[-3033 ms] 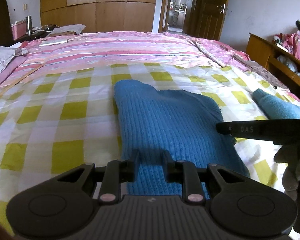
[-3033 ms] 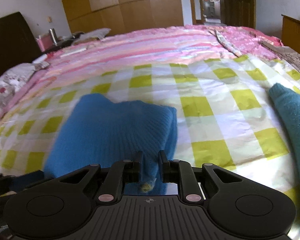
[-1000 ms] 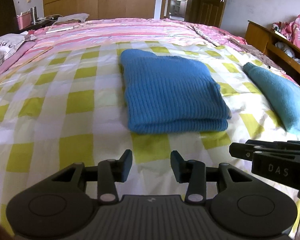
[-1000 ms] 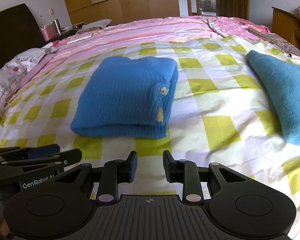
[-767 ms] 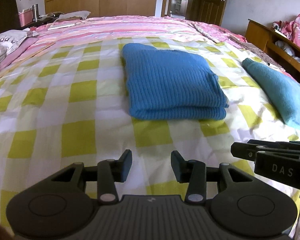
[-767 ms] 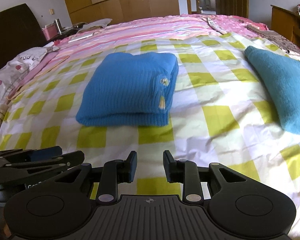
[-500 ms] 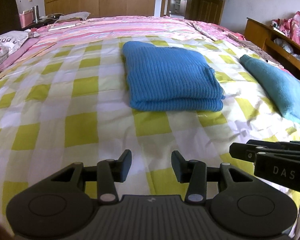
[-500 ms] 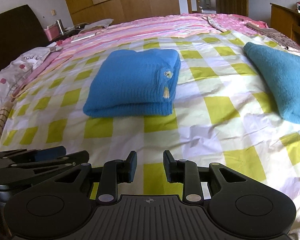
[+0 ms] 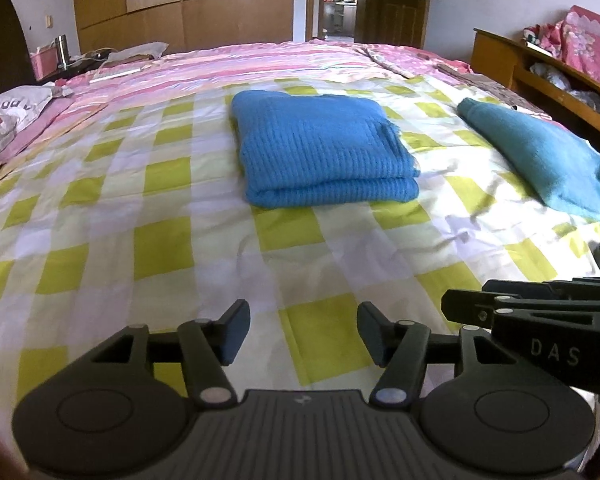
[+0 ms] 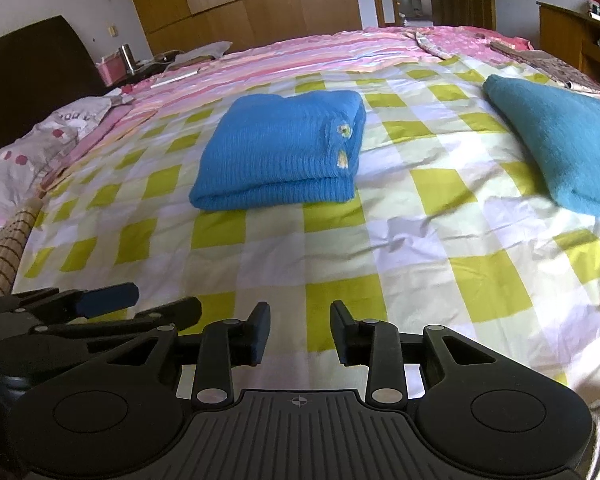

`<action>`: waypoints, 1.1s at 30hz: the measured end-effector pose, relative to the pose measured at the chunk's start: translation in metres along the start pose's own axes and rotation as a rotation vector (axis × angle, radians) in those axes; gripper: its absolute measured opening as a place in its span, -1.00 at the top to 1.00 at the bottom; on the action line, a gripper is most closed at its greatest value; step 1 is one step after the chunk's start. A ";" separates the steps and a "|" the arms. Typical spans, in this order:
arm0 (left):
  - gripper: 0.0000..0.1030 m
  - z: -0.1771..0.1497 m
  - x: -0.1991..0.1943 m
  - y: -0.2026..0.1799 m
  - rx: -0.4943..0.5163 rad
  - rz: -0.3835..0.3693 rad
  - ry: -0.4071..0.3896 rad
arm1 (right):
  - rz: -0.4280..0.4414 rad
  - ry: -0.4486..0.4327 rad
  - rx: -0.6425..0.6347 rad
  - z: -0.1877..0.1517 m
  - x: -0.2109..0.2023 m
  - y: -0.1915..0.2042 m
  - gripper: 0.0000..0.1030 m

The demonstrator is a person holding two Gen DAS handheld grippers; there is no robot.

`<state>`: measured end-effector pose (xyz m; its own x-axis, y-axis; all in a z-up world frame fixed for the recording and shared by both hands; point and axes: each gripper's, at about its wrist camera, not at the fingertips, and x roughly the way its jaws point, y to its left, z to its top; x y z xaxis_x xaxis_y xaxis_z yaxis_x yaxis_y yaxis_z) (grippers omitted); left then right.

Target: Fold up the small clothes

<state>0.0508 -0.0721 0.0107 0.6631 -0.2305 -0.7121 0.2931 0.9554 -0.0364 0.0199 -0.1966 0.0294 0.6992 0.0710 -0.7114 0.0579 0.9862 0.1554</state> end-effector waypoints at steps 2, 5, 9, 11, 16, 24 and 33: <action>-0.28 -0.001 -0.003 -0.001 0.002 0.000 -0.003 | -0.001 -0.002 0.004 -0.003 -0.003 0.000 0.36; -0.32 -0.003 -0.005 -0.002 0.002 -0.001 -0.004 | 0.001 -0.006 0.011 -0.006 -0.007 -0.001 0.36; -0.48 -0.005 -0.007 -0.004 0.010 0.032 0.001 | 0.003 -0.003 0.020 -0.010 -0.009 -0.003 0.36; -0.62 -0.006 -0.008 -0.005 0.023 0.058 0.002 | 0.005 0.001 0.026 -0.012 -0.009 -0.003 0.36; -0.80 -0.008 -0.008 -0.002 0.016 0.079 0.009 | 0.007 0.007 0.038 -0.017 -0.008 -0.005 0.36; -0.87 -0.015 -0.007 0.000 -0.005 0.077 0.019 | 0.001 0.009 0.051 -0.025 -0.009 -0.006 0.36; -0.89 -0.023 -0.006 -0.005 0.016 0.091 0.039 | -0.018 0.014 0.060 -0.034 -0.008 -0.008 0.36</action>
<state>0.0296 -0.0715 -0.0006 0.6603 -0.1349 -0.7388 0.2435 0.9690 0.0408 -0.0105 -0.2002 0.0105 0.6874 0.0557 -0.7241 0.1137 0.9765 0.1831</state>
